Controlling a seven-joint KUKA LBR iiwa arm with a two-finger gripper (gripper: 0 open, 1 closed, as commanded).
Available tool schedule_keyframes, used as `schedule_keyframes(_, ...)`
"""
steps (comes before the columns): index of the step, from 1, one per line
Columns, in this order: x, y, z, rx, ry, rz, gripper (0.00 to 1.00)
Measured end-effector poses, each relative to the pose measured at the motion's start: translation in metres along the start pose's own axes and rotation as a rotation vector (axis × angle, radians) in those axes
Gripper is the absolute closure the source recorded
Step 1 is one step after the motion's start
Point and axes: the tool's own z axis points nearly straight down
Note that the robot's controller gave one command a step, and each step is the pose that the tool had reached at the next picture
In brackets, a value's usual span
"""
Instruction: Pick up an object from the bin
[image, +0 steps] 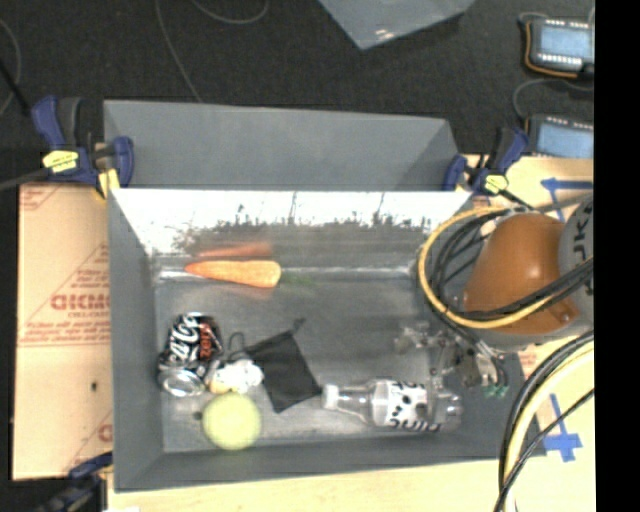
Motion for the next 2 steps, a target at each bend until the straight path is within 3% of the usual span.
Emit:
schedule_keyframes(1, -0.001, -0.001, 0.029, -0.003, 0.005, -0.073, 0.0)
schedule_keyframes(2, 0.018, -0.042, 0.052, 0.003, -0.008, -0.411, 1.0)
